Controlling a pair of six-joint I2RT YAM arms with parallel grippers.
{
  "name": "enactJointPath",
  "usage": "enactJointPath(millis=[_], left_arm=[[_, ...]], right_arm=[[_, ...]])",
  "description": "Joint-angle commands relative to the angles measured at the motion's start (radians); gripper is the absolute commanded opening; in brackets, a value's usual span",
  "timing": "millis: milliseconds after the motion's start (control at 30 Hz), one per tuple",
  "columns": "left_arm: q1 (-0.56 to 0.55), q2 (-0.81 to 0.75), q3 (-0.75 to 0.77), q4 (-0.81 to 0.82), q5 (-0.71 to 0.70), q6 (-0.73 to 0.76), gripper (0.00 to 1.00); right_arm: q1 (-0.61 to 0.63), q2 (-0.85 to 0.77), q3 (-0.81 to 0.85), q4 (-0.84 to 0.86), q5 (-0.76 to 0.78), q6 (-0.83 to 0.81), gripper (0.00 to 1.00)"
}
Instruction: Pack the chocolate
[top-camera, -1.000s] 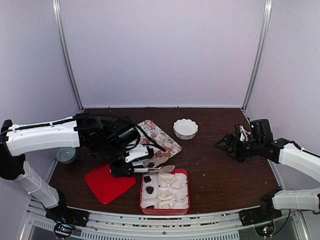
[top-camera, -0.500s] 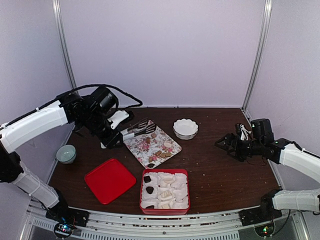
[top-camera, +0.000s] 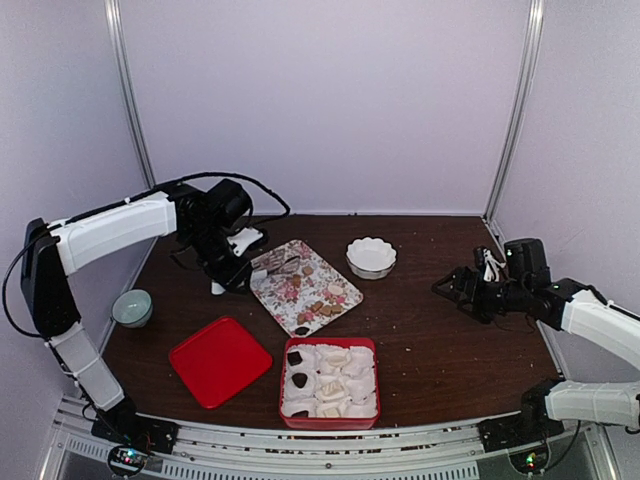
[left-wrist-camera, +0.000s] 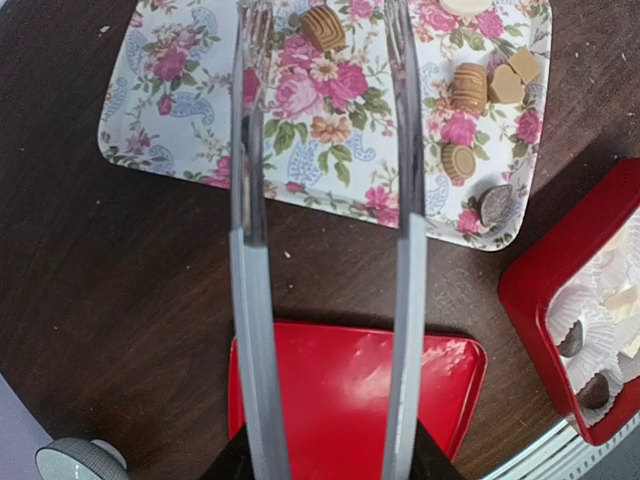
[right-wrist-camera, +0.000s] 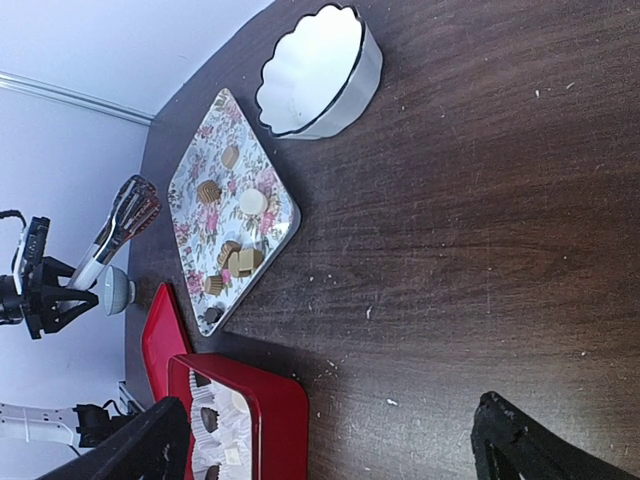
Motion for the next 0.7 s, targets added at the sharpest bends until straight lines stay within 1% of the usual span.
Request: enactJointPath(millis=[0, 400, 667], left_arm=[[0.005, 0.064, 0.068, 0.017, 0.069, -0.007, 0.38], [0.004, 0.208, 0.121, 0.009, 0.023, -0.008, 0.38], [0.018, 0.243, 0.138, 0.013, 0.002, -0.008, 0.32]], right_arm=[[0.007, -0.008, -0.011, 0.001, 0.027, 0.006, 1.00], [0.007, 0.010, -0.008, 0.013, 0.032, 0.016, 1.00], [0.007, 0.027, -0.003, 0.020, 0.030, 0.015, 1.00]])
